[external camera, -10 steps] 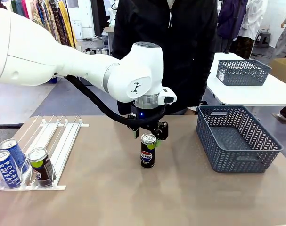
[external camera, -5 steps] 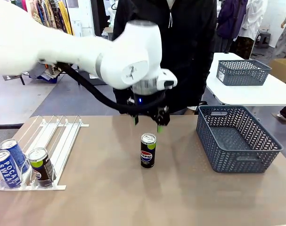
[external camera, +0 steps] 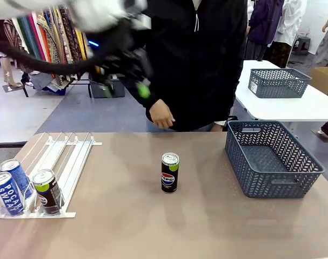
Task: Retrieve and store the cans from the dispenser.
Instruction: Pick up one can from the Automatic Can Dispenser and place it in the middle of the table.
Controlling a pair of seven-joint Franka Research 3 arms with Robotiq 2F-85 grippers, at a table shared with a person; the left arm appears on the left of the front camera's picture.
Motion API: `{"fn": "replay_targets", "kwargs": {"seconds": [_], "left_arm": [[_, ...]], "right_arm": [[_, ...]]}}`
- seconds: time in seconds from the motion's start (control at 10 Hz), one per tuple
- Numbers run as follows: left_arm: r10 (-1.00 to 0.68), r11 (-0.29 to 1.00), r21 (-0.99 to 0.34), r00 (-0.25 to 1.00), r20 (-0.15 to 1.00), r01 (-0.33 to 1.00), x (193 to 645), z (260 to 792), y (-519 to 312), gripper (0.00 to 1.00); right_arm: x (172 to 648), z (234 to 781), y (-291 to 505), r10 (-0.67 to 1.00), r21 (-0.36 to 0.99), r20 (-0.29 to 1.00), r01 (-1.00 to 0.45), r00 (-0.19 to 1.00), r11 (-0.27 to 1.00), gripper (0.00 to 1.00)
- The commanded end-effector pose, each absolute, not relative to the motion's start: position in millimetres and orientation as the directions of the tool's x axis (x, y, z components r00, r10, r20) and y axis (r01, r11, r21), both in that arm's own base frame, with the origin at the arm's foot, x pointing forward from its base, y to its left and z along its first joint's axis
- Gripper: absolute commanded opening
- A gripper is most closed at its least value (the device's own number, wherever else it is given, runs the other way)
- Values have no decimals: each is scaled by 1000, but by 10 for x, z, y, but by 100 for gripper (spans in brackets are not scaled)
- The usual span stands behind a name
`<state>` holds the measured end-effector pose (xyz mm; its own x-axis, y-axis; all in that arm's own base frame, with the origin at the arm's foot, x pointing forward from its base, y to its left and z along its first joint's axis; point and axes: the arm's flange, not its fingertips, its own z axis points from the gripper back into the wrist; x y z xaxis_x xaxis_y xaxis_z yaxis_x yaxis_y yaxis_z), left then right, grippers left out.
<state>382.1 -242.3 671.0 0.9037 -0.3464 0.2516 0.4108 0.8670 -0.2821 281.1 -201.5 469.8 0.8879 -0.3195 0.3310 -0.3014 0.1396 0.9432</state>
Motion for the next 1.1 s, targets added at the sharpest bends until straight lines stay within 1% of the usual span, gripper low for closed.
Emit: {"fn": "replay_targets", "kwargs": {"seconds": [0.0,0.1,0.2,0.3,0.5,0.6,0.7,0.8,0.9,1.0], "left_arm": [[-158,869,-437,966,203,234,3715,6585,-985,100],[-48,814,-561,979,198,153,3495,6587,-242,100],[27,751,-652,982,186,102,3301,6511,355,100],[49,634,-763,977,206,129,3096,6358,899,100],[110,419,-891,964,241,175,2690,5904,1594,100],[157,376,-912,959,238,164,2537,5611,1795,100],[181,339,-923,950,253,182,2433,5380,1917,100],[148,342,-924,961,234,172,2369,5212,1937,100],[93,439,-896,989,118,66,2379,5139,1851,100],[192,351,-923,952,236,158,2294,5288,2024,100]], "right_arm": [[2815,4725,-2025,-318,936,352,-326,880,135,100],[2815,4725,-2025,-318,936,352,-326,880,135,100],[2815,4725,-2025,-318,936,352,-326,880,135,100],[2815,4725,-2025,-318,936,352,-326,880,135,100],[2815,4725,-2025,-318,936,352,-326,880,135,100],[2815,4725,-2025,-318,936,352,-326,880,135,100],[2815,4725,-2025,-318,936,352,-326,880,135,100],[2815,4725,-2025,-318,936,352,-326,880,135,100],[2815,4725,-2025,-318,936,352,-326,880,135,100],[2815,4725,-2025,-318,936,352,-326,880,135,100]]}}
